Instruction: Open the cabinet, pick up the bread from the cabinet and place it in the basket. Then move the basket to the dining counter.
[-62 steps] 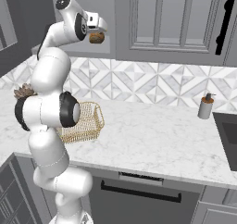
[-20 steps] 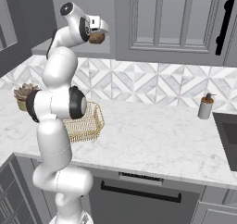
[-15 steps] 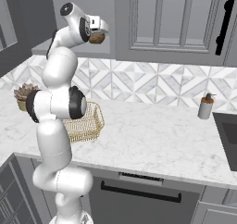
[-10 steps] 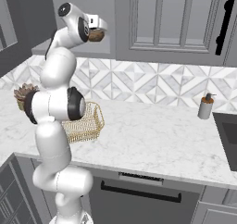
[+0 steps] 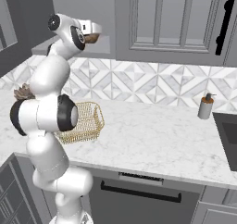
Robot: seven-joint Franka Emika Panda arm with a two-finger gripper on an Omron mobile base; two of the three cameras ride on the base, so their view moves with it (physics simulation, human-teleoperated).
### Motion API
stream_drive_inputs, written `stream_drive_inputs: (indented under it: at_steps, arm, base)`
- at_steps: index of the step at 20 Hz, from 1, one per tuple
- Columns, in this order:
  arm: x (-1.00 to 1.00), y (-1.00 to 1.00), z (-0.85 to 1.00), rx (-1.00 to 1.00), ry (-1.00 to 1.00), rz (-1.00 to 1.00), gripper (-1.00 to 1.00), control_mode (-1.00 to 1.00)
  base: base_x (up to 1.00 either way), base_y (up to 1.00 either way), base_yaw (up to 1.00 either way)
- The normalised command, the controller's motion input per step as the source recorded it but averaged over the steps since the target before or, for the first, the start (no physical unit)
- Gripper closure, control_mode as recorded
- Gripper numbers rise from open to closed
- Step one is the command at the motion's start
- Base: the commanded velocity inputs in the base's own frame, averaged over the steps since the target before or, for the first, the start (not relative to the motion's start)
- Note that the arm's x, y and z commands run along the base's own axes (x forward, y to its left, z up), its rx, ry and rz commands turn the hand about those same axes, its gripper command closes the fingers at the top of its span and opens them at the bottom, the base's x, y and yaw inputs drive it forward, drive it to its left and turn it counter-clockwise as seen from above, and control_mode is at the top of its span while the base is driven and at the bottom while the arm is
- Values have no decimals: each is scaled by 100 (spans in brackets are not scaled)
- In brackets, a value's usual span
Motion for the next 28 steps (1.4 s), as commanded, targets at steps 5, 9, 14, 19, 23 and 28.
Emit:
stream_drive_inputs:
  at_steps: [5, 9, 14, 19, 23, 28]
  arm:
    - [-100, 11, 52, 3, -3, 0, 100, -100]
    - [-100, 1, 46, 11, 0, 0, 100, -100]
    - [-100, -5, 2, 20, 2, 9, 100, -100]
    - [-100, -1, -2, 17, 6, 18, 100, -100]
    - [-100, 0, -17, 6, 19, 18, 100, -100]
    - [-100, 1, -46, -4, 38, 18, 100, -100]
  base:
    - [0, 0, 0]
    - [0, 0, 0]
    - [0, 0, 0]
    - [0, 0, 0]
    - [0, 0, 0]
    - [0, 0, 0]
